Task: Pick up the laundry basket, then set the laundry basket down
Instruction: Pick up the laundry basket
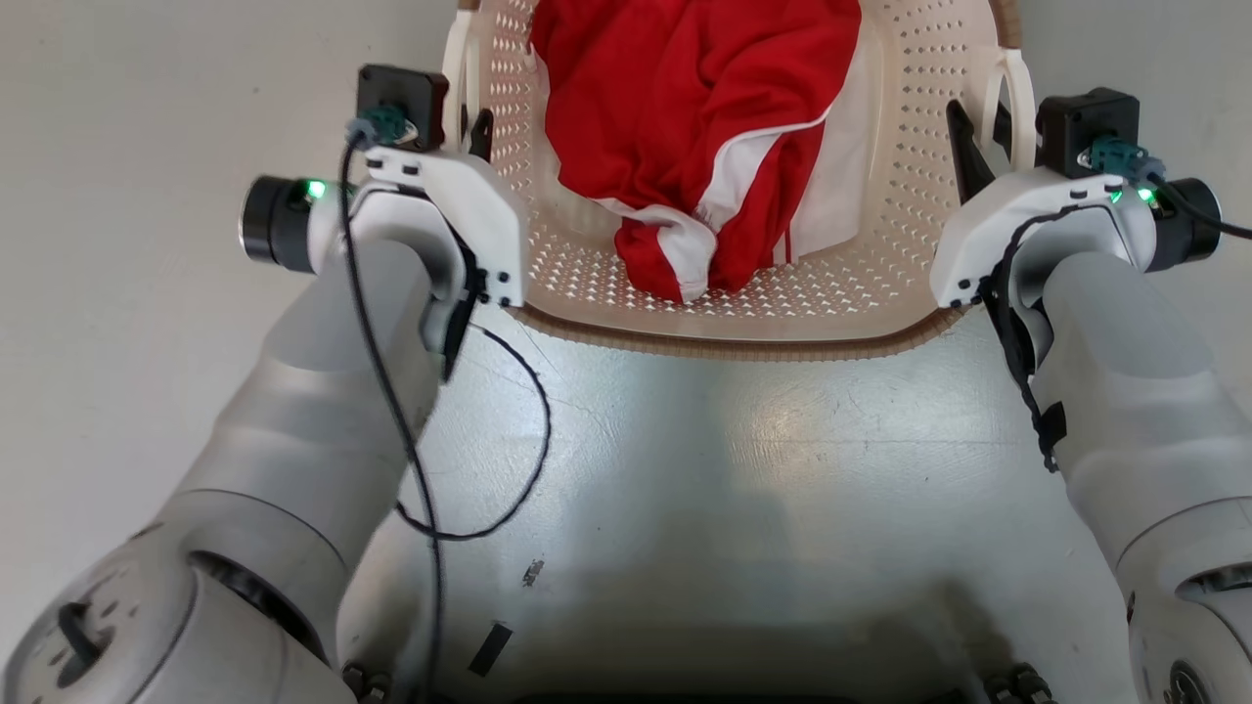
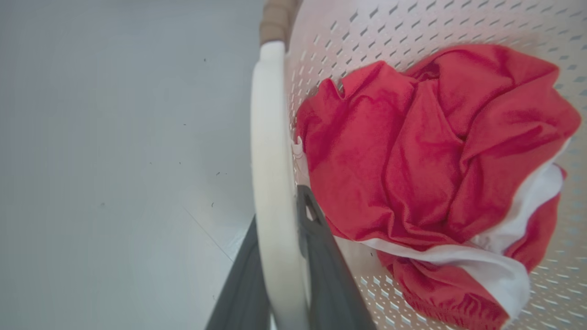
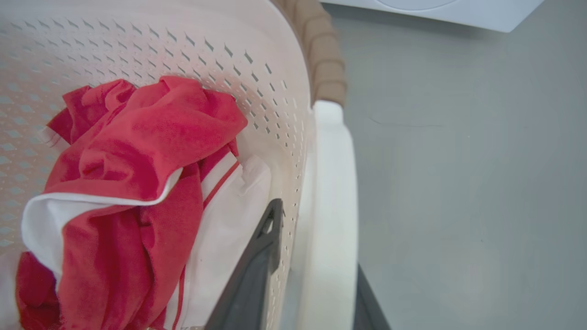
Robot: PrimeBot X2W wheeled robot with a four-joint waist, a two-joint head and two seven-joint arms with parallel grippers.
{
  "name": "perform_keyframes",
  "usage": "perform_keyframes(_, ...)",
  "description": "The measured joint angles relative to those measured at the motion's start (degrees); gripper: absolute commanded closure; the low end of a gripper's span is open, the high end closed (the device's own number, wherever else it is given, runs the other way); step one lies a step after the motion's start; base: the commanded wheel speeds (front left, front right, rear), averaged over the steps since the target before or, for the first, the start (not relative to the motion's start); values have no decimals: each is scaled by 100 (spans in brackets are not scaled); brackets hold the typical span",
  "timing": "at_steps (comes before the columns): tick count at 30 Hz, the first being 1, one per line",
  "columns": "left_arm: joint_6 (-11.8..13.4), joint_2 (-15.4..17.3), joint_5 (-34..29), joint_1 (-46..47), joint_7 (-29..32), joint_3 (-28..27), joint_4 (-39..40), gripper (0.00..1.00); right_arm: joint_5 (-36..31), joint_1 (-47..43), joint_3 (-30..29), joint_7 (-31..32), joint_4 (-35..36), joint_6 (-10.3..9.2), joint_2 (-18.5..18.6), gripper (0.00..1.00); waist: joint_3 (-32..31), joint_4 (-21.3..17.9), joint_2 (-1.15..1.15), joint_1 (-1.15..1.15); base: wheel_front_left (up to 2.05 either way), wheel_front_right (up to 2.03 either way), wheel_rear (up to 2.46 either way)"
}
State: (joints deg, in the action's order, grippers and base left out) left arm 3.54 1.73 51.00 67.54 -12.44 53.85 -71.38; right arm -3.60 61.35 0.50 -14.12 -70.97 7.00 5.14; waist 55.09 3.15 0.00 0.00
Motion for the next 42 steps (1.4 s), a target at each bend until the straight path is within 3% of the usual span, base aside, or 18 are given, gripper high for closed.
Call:
perform_keyframes(18,100,-18,414,-665,369,312,34,100,237,-375,232,468,-235,4,-57,100,-872,72,0,0,0,0,0)
perform_keyframes(32,98,-5,700,-1687,818,589,-1,100,2078,-1526,1693,1230,5,0,-64,100,-2257,73,0,0,0,0,0)
perform_keyframes(42,-8,18,895,-2514,1304,832,-33,100,2840,-2313,2459,1822,172,-5,-67,100,-3347,-7,0,0,0,0,0)
